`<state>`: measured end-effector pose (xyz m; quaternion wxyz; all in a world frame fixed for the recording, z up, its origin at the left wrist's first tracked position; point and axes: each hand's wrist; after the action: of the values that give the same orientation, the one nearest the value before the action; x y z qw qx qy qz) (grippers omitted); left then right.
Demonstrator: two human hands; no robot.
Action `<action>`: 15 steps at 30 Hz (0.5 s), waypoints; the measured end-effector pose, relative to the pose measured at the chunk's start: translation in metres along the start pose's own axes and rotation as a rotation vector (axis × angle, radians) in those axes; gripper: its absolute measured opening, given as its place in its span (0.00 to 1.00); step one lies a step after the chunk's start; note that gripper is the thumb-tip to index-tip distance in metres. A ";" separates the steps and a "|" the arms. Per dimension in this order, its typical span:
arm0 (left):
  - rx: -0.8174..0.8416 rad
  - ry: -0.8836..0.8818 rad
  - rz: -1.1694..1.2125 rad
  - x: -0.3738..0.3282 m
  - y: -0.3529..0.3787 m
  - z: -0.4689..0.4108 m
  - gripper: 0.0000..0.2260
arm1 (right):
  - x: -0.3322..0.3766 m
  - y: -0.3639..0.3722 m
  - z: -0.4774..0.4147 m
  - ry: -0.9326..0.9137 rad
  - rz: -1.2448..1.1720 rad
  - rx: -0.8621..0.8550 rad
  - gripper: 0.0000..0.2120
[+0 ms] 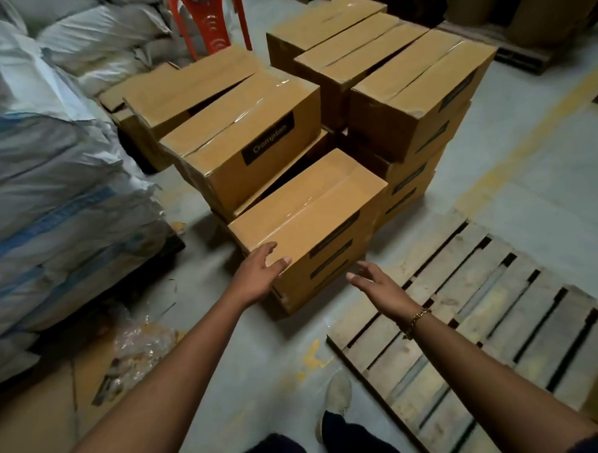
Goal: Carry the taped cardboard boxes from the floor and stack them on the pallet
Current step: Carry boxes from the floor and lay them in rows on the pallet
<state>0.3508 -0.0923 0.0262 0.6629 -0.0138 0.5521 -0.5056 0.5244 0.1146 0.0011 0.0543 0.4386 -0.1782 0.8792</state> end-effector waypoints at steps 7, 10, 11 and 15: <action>0.046 -0.081 -0.014 0.008 -0.034 -0.112 0.27 | 0.032 0.010 -0.102 0.126 -0.098 0.038 0.34; 0.103 -0.111 -0.046 0.017 -0.045 -0.169 0.28 | 0.029 0.024 -0.145 0.191 -0.174 0.034 0.34; 0.120 -0.116 -0.065 0.021 -0.048 -0.190 0.28 | 0.027 0.030 -0.160 0.220 -0.197 0.020 0.34; 0.224 -0.126 -0.149 0.040 -0.057 -0.273 0.29 | 0.017 0.060 -0.220 0.358 -0.309 -0.048 0.34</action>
<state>0.1051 0.0000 -0.0766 0.6543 -0.0125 0.4469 -0.6099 0.3337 0.1372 -0.1225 0.2296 0.2961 -0.1172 0.9197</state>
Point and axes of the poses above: each hand's wrist, its own z-axis away from the middle knuckle, its own y-axis out of the palm, x = y × z, and after that the axes turned 2 degrees about x, right-handed
